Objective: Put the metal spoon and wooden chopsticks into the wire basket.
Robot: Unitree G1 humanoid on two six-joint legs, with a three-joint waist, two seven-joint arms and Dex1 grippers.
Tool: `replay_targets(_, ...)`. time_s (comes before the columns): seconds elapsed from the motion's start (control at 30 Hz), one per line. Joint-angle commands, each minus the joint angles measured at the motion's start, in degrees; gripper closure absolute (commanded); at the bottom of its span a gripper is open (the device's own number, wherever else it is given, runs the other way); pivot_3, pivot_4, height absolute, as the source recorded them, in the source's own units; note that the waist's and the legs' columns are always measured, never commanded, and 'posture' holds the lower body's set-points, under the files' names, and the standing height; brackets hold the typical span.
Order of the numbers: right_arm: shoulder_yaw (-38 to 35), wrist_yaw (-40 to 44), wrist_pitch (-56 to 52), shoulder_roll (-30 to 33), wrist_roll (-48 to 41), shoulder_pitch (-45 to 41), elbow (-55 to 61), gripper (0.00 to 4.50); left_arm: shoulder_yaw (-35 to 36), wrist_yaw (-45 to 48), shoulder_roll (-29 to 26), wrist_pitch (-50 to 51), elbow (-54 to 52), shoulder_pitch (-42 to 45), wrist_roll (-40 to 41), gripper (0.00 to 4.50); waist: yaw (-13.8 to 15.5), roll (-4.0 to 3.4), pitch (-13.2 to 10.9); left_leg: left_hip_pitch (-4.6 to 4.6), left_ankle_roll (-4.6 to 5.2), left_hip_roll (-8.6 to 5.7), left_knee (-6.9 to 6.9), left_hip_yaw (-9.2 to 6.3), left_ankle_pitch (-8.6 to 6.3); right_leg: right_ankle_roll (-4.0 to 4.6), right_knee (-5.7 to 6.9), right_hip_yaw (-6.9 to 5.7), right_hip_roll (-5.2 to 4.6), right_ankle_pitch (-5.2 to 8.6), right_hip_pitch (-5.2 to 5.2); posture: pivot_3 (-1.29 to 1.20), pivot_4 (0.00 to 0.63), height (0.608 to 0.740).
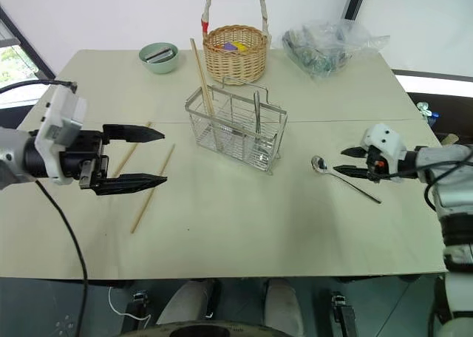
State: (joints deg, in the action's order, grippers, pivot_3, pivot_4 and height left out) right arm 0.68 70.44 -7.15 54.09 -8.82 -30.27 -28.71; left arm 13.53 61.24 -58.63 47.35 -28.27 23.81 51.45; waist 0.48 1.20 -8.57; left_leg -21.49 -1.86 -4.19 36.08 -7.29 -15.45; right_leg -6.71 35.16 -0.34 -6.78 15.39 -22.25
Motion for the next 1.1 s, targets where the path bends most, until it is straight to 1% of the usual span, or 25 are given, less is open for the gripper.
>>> replay_targets(0.03, 2.24, -1.28, -0.31, -0.76, 3.85, -4.45, -4.43, 2.03, -0.58, -0.11, -0.57, 0.25, -0.88, 2.33, 0.99, 0.03, -0.02, 0.0, 0.0, 0.0, 0.0, -0.01, -0.01, 0.0, 0.0, 0.0, 0.0, 0.0, 0.0, 0.0, -0.01, 0.0, 0.15, 0.678)
replay_targets(0.1, 3.52, -1.19, -0.75, -1.2, 5.26, -5.72, -6.12, 2.03, -0.87, -0.06, -0.73, 0.5, -1.08, 2.85, 1.47, 0.03, -0.02, -0.01, 0.0, -0.01, -0.01, -0.02, -0.04, 0.0, 0.0, -0.01, 0.01, 0.0, 0.01, -0.01, -0.03, 0.0, 0.15, 0.678)
replay_targets(0.23, 5.42, 2.14, -2.47, -1.1, 5.73, -4.56, -4.83, 2.03, -1.45, 0.38, -0.97, 1.35, -2.06, 3.24, 2.59, 0.03, 0.02, -0.01, -0.01, -0.01, -0.01, -0.04, -0.04, 0.0, 0.0, -0.14, 0.01, 0.0, 0.01, -0.08, -0.02, 0.0, 0.15, 0.678)
replay_targets(0.57, 4.22, 3.37, -6.6, -1.4, 4.03, -0.47, 0.19, 2.03, -2.71, -0.72, -0.55, 1.2, -2.53, 4.38, 2.32, 0.03, -0.16, 0.0, 0.0, 0.05, -0.02, -0.02, 0.04, 0.0, 0.01, -0.15, 0.08, 0.01, 0.05, -0.08, 0.03, 0.0, 0.15, 0.678)
replay_targets(0.67, 3.96, 3.21, -8.64, -2.03, 3.3, 0.21, 0.96, 2.91, -2.88, -0.97, -0.35, 1.86, -2.68, 5.68, 3.44, 0.0, -0.19, 0.03, 0.01, 0.05, -0.02, -0.02, 0.06, 0.0, 0.02, -0.16, 0.08, 0.01, 0.05, -0.09, 0.03, 0.0, 0.15, 0.678)
replay_targets(0.73, 3.85, 3.16, -9.06, -2.1, 3.07, 0.49, 1.46, 3.81, -2.99, -1.2, -0.2, 2.17, -2.5, 6.64, 3.91, 0.0, -0.19, 0.03, 0.01, 0.06, -0.02, -0.02, 0.05, 0.0, 0.02, -0.17, 0.08, 0.01, 0.05, -0.1, 0.03, 0.0, 0.15, 0.678)
replay_targets(0.77, 3.74, 3.07, -9.35, -2.13, 2.89, 0.61, 1.65, 4.44, -3.06, -1.31, -0.09, 2.28, -2.38, 7.08, 4.06, 0.0, -0.2, 0.03, 0.01, 0.05, -0.02, -0.02, 0.05, 0.0, 0.02, -0.18, 0.08, 0.01, 0.05, -0.1, 0.03, 0.0, 0.15, 0.678)
replay_targets(1.03, 3.07, 2.04, -9.14, -2.08, 2.33, 2.42, 3.03, 4.48, -4.05, -1.9, 0.6, 2.25, -1.48, 9.22, 4.12, 0.0, -0.21, 0.06, 0.03, 0.06, -0.02, -0.02, 0.06, 0.01, 0.02, -0.2, 0.08, 0.01, 0.05, -0.11, 0.04, 0.0, 0.15, 0.678)
replay_targets(1.1, 1.19, 1.03, -8.29, -2.63, 0.9, 2.99, 4.23, 4.48, -4.26, -2.11, 0.88, 2.17, -1.01, 9.57, 3.87, 0.0, -0.21, 0.06, 0.03, 0.07, -0.02, -0.02, 0.05, 0.0, 0.02, -0.2, 0.08, 0.01, 0.06, -0.11, 0.05, 0.0, 0.15, 0.678)
